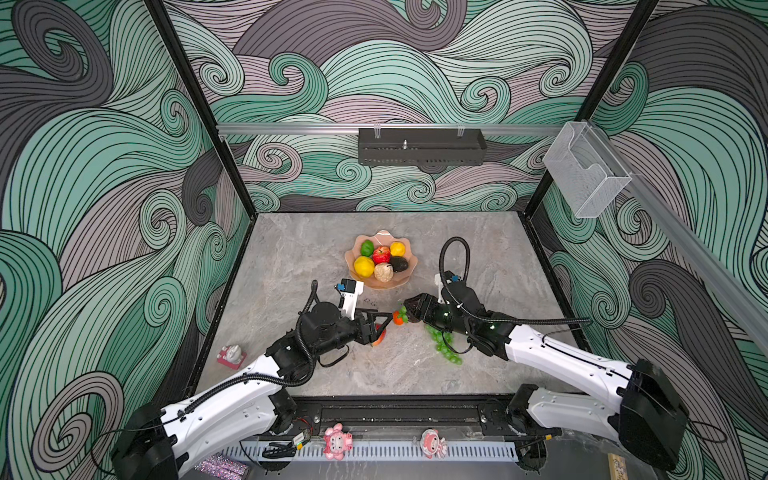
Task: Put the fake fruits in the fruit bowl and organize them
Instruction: 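Close the left gripper on the plum held by the right gripper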
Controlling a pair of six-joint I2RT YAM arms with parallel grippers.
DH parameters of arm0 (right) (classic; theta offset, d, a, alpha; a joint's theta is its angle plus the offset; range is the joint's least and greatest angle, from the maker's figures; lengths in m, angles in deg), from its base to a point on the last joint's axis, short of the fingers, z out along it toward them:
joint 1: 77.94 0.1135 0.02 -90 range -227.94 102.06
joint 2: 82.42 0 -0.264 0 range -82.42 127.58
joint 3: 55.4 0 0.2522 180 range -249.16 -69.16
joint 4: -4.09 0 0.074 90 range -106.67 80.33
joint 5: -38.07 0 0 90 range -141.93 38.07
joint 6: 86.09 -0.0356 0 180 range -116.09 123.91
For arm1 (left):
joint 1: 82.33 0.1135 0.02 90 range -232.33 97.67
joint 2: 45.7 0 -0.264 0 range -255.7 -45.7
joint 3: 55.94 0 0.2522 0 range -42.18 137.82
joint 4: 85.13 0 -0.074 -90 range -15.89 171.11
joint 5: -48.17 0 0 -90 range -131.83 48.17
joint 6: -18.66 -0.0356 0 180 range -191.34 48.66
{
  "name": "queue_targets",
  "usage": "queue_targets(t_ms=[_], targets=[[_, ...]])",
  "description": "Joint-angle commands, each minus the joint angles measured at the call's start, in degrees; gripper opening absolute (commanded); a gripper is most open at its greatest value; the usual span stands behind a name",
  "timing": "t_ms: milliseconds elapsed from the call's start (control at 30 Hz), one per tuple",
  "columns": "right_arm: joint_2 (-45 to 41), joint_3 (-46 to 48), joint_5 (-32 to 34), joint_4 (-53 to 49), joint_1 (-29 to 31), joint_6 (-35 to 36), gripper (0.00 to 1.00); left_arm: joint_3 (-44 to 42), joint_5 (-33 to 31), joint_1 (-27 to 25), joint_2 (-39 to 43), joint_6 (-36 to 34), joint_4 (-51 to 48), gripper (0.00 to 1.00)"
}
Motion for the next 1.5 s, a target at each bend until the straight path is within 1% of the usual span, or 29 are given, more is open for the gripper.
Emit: queue_targets(t_ms=[0,167,333,633,1000,1467], targets=[[-1.8,1.4,-1.5,6.8,-0.4,-4.8,0.61,2.5,1.0,-1.2,-1.7,-2.7,2.2,0.56],[-3.1,2.8,-2.5,7.8,-0.4,-6.3,0.61,2.6,-0.1,-2.4,-3.7,-2.6,2.8,0.50],[-3.8,4.4,-2.7,9.4,-0.3,-7.5,0.60,2.8,-0.8,-3.6,-4.0,-2.5,3.2,0.45],[-4.8,5.9,-3.8,10.7,0.5,-8.7,0.59,3.3,-1.8,-3.9,-6.1,-2.5,3.5,0.43],[-3.4,5.7,-4.2,11.4,2.1,-8.8,0.59,4.1,-4.4,-4.0,-6.6,-2.1,2.6,0.35],[-3.0,5.3,-3.2,11.6,3.5,-8.5,0.58,4.4,-3.5,-4.0,-8.0,-2.3,2.5,0.19]])
